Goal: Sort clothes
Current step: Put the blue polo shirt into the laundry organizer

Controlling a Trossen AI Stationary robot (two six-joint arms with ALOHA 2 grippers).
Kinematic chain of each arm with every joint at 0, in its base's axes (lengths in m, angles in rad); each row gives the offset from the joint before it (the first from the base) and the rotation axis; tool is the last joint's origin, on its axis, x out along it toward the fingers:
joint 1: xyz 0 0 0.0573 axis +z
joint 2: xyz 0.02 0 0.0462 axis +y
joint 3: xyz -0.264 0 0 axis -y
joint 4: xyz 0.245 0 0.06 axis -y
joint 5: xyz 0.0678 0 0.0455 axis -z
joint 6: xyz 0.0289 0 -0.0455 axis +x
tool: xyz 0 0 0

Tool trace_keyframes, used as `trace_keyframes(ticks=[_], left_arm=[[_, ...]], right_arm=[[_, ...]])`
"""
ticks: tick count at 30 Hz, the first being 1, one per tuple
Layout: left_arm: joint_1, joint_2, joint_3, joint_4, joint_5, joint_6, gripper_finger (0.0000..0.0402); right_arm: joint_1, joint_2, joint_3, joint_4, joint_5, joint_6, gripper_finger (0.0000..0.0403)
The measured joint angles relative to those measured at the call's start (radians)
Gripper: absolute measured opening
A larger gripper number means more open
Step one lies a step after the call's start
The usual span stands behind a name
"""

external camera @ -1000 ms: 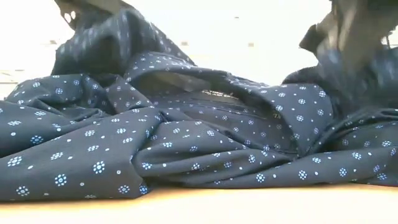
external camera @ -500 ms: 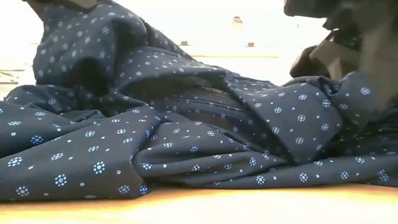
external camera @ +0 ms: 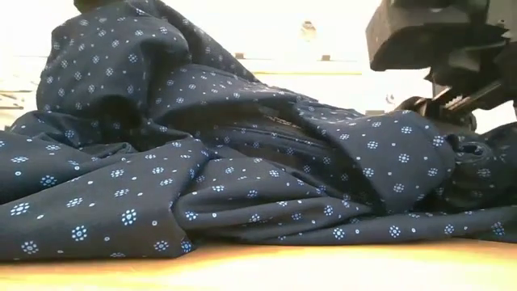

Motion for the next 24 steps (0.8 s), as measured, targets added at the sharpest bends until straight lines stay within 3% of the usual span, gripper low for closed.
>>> trace_keyframes(ticks=[3, 6, 12, 15, 24], left_arm=[[0.009, -0.094, 0.0, -0.045, 0.019, 0.001, 0.0217], [0.008, -0.188, 0.001, -0.041, 0.012, 0.07, 0.0218], [-0.009, -0.295, 0.001, 0.002, -0.148, 0.236, 0.0218], [-0.014, -0.301, 0.001, -0.002, -0.169, 0.284, 0.0218], [-0.017, -0.297, 0.001, 0.072, -0.217, 0.42, 0.0218]], right_arm=[[0.005, 0.024, 0.004, -0.033, 0.012, 0.065, 0.0258], [0.004, 0.031, 0.006, -0.072, 0.013, 0.116, 0.0222], [0.002, 0.015, -0.002, -0.095, 0.023, 0.177, 0.0083], [0.004, -0.021, -0.006, -0.102, 0.014, 0.178, 0.0017], [0.005, -0.18, 0.136, -0.355, 0.02, 0.196, 0.0008]])
